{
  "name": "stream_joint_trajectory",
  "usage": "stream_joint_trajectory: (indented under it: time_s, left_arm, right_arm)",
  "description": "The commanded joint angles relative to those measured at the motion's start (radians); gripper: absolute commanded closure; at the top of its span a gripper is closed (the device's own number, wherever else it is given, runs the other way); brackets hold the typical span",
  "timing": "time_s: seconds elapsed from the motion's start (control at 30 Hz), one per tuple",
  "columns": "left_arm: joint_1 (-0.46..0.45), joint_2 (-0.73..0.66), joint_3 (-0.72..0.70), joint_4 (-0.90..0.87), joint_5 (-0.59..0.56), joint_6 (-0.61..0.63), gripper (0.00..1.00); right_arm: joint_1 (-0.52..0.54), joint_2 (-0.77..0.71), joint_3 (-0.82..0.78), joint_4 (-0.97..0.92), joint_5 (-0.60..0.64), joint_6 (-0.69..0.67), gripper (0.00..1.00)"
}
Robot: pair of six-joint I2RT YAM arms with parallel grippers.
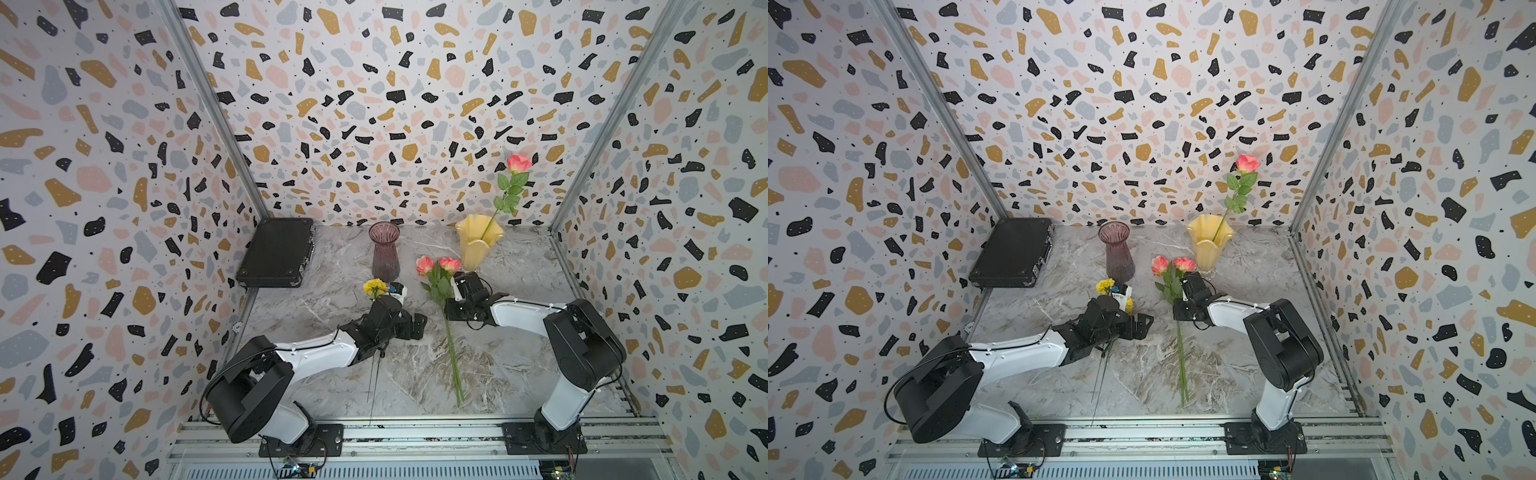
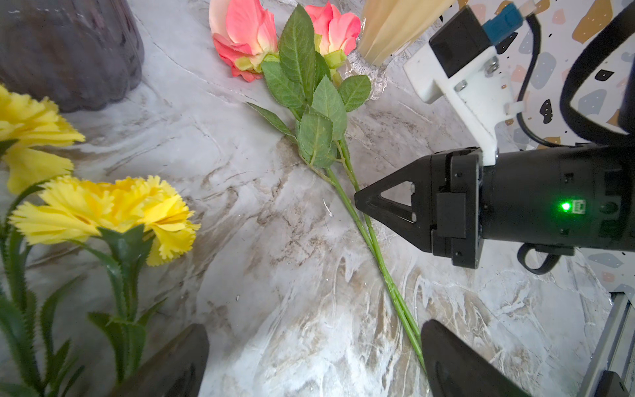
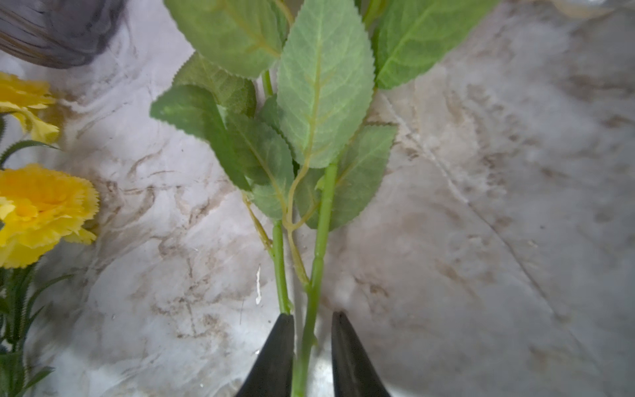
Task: Arrange the flowers in different vases according to their colors
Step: Pick up the flower at the center of the board.
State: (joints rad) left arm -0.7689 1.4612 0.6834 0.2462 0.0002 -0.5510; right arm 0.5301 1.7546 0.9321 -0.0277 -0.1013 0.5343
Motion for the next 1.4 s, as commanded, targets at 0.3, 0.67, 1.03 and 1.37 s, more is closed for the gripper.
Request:
stream_joint_trajectory:
  time_s: [0.3,0.67,1.03,1.37]
  left_arm:
    - [-0.006,0.005,0.034,0.012,0.001,0.014,0.01]
    - [-0.005,0.003,0.033,0.011,0.000,0.013,0.01]
    - [-0.006,-0.012,0.027,0.007,-0.020,0.013,0.01]
    - [-0.006,-0.148,-0.043,-0.053,-0.265,-0.098,0.01]
  right_arm:
    - [-0.005,0.019,-0.006,0.023,-0.034,0.036,0.85]
    - [-0.004,-0.027,-0.029,0.026,-0.011,0.035,0.93]
    - [-0.005,-0.225,-0.152,0.154,-0.009,0.015,1.00]
    - [-0.005,-0.443,-0.282,0.270,0.049,-0.059,1.00]
